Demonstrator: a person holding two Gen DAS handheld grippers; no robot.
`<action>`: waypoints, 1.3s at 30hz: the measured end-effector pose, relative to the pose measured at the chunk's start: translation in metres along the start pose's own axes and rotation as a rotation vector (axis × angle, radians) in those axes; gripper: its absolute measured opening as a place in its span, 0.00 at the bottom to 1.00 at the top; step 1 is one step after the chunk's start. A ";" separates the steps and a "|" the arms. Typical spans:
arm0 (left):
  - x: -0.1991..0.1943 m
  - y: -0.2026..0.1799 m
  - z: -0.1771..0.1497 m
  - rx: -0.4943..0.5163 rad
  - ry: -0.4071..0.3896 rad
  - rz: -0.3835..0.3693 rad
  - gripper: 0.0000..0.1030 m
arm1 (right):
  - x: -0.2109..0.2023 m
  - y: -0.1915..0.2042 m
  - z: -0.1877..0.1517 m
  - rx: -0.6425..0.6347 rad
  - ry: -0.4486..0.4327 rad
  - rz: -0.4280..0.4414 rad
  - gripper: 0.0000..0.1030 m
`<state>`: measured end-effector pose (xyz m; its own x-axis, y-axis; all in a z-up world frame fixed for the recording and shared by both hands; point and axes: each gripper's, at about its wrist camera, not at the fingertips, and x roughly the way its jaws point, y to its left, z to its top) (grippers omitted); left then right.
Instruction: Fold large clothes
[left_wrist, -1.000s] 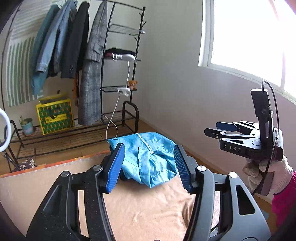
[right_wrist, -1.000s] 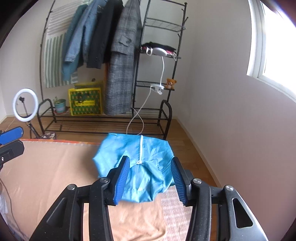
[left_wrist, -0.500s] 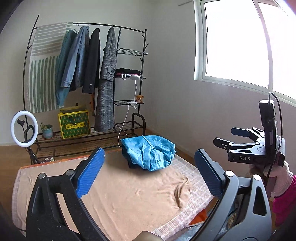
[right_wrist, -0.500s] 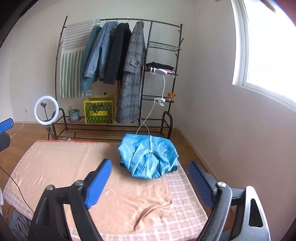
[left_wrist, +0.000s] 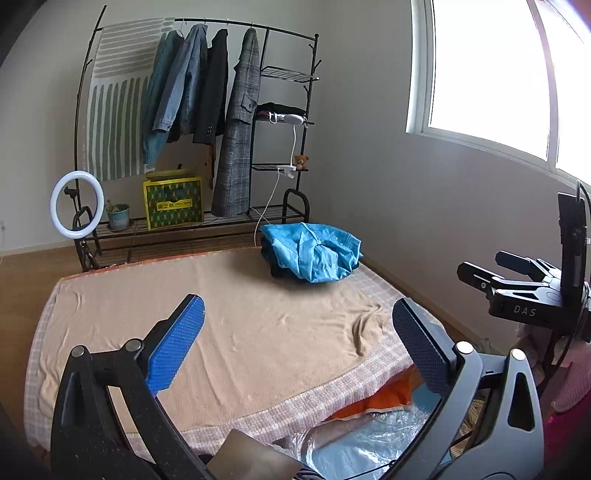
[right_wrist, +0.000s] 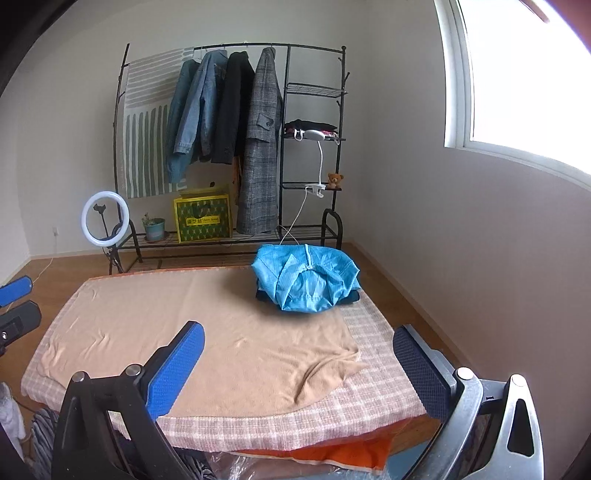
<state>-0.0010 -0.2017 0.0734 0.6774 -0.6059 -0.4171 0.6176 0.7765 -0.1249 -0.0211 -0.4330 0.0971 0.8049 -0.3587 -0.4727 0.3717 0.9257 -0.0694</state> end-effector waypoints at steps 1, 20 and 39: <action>0.001 -0.001 -0.002 0.007 0.000 0.004 1.00 | -0.001 0.000 -0.004 0.008 0.003 -0.005 1.00; 0.010 -0.011 -0.015 0.033 0.019 -0.003 1.00 | -0.005 -0.005 -0.026 0.035 0.013 -0.067 1.00; 0.007 -0.008 -0.012 0.044 0.006 0.008 1.00 | 0.001 -0.002 -0.032 0.033 0.025 -0.055 1.00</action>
<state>-0.0062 -0.2100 0.0612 0.6800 -0.5985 -0.4235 0.6293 0.7729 -0.0819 -0.0359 -0.4313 0.0690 0.7711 -0.4055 -0.4908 0.4305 0.9001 -0.0673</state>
